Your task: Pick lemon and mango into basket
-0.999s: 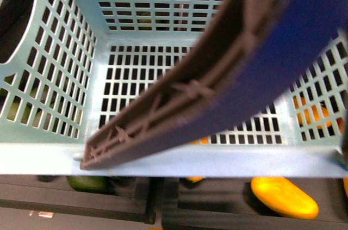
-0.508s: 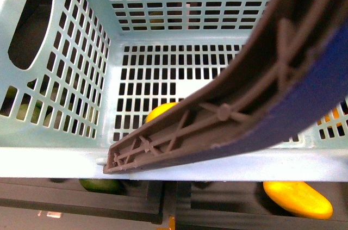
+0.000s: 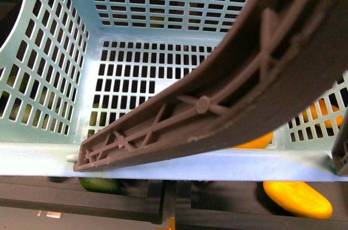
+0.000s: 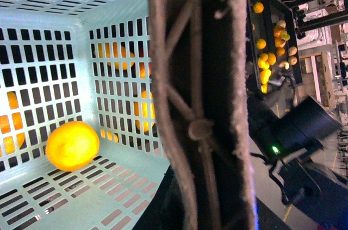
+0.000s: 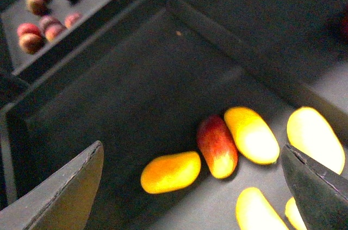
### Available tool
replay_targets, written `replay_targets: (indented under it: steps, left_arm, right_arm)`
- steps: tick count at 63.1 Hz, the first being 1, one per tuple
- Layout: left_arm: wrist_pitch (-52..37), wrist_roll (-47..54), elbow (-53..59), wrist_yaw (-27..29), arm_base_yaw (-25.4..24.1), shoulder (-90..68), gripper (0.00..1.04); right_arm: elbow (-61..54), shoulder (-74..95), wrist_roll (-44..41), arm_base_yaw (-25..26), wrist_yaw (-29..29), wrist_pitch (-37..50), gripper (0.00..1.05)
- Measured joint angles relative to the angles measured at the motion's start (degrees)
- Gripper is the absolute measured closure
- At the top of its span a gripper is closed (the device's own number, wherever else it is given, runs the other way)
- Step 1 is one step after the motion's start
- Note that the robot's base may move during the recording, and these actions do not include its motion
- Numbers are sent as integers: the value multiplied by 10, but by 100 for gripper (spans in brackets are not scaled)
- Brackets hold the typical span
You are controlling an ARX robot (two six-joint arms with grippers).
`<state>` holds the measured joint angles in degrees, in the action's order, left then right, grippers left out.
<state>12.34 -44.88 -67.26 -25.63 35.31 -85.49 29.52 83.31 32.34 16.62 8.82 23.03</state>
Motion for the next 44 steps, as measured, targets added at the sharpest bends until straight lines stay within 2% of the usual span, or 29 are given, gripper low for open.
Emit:
replay_targets:
  steps: [15,26,44]
  left_arm:
    - [0,0,0,-3,0,0,100]
    - [0,0,0,-3,0,0,100]
    - [0,0,0,1,0,0,100]
  right_arm:
    - [117,234,145,-2,-17,-23,9]
    - [218,390,274,-37,-35,-58,9]
    - [309,490,393,-78,-39,-92,9]
